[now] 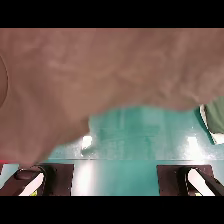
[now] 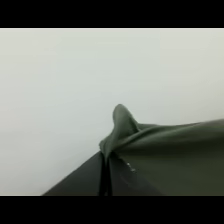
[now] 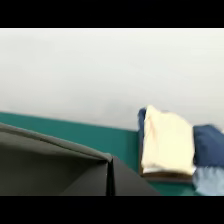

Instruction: Fold the shirts.

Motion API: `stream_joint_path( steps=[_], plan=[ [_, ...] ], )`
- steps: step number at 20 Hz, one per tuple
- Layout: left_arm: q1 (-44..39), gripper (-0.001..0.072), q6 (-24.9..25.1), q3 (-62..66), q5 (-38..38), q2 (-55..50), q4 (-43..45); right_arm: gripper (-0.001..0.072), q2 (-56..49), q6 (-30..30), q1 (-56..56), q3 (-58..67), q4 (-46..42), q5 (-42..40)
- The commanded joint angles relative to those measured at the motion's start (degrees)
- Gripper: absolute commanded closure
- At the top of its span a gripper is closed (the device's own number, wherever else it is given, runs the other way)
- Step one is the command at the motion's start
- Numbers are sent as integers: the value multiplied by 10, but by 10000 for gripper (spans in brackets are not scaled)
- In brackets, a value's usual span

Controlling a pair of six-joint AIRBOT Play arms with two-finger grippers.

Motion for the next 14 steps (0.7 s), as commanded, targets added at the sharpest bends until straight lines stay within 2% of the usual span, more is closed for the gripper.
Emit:
stream_joint_path(
  steps=[1,5,7,11,14],
  plan=[
    [0,683,-6,-79,-52,-23,19,696,-39,8,45,-45,-18,34],
    [0,683,-16,-219,-99,-105,21,696,-161,31,146,-88,-145,91],
    [0,683,-14,-281,-95,-161,27,696,-228,31,181,-122,-162,90],
    [1,683,5,-329,-44,-304,58,696,-356,33,217,-171,-163,10],
    [1,682,3,-329,34,-375,69,695,-427,42,222,-158,-158,-42]
  ],
)
